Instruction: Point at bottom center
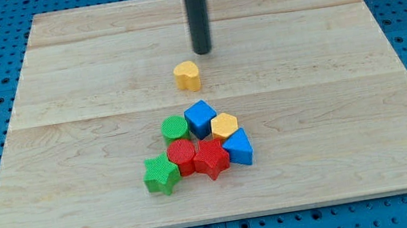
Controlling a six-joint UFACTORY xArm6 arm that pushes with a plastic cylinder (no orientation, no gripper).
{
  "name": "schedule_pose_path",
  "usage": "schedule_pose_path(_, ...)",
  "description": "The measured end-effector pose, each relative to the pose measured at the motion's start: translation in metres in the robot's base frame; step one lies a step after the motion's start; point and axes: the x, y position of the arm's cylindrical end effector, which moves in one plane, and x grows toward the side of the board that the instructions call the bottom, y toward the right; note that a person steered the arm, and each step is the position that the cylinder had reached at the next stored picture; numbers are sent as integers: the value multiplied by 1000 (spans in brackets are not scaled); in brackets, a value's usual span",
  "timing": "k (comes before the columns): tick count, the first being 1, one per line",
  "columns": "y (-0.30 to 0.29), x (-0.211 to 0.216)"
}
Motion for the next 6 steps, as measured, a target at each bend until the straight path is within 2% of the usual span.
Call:
schedule_pose_path(1, 61, 44)
schedule_pose_path(2, 71, 152)
schedule_pose_path(3, 41, 233)
schedule_pose_path(4, 5, 261)
schedule_pose_path(6, -91, 212)
